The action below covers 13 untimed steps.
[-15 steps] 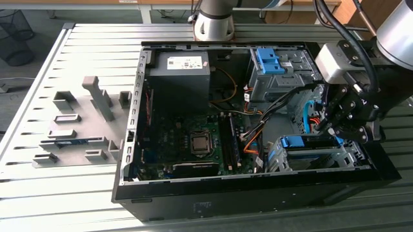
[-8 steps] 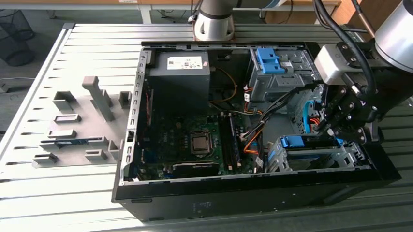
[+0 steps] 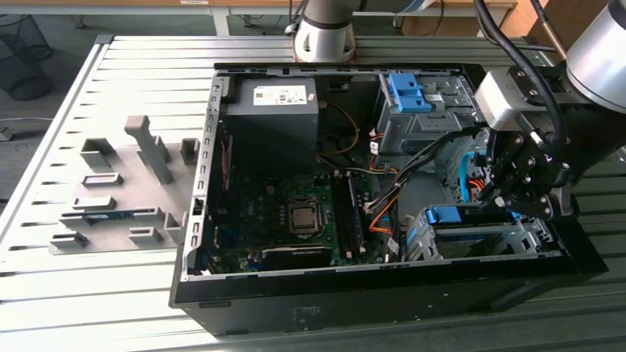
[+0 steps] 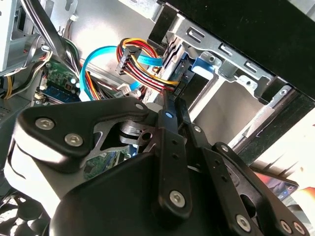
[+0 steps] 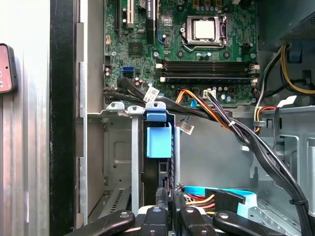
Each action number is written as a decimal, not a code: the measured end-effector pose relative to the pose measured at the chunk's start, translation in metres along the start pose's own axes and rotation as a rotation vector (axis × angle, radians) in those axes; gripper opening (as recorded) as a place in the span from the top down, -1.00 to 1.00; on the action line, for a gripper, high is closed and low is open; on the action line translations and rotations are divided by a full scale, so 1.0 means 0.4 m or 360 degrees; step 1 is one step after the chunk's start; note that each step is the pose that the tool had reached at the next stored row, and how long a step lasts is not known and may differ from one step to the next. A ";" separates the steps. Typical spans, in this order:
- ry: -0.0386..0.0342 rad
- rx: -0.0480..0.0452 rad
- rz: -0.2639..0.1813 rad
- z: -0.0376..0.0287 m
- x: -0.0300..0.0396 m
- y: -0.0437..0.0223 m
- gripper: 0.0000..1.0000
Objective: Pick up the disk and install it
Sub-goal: 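Insert the first disk wire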
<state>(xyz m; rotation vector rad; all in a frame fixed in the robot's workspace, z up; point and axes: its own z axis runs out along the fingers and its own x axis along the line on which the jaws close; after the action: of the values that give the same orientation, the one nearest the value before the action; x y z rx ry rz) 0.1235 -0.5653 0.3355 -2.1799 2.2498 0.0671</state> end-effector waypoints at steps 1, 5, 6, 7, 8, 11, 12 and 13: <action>0.0000 0.0000 0.0000 0.000 0.000 0.000 0.67; 0.0000 0.0000 0.0001 0.003 0.000 0.000 0.67; 0.0000 0.0000 0.0001 0.003 0.000 0.000 0.67; 0.0000 0.0000 0.0001 0.004 0.000 0.000 0.67; 0.0000 0.0000 0.0001 0.005 0.000 0.000 0.67; 0.0000 0.0000 0.0001 0.007 0.000 0.000 0.67; 0.0000 0.0000 0.0002 0.008 0.000 0.000 0.67; 0.0000 0.0000 0.0002 0.008 0.000 0.000 0.67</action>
<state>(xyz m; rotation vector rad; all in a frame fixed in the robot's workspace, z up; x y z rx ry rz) 0.1235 -0.5653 0.3321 -2.1786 2.2509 0.0671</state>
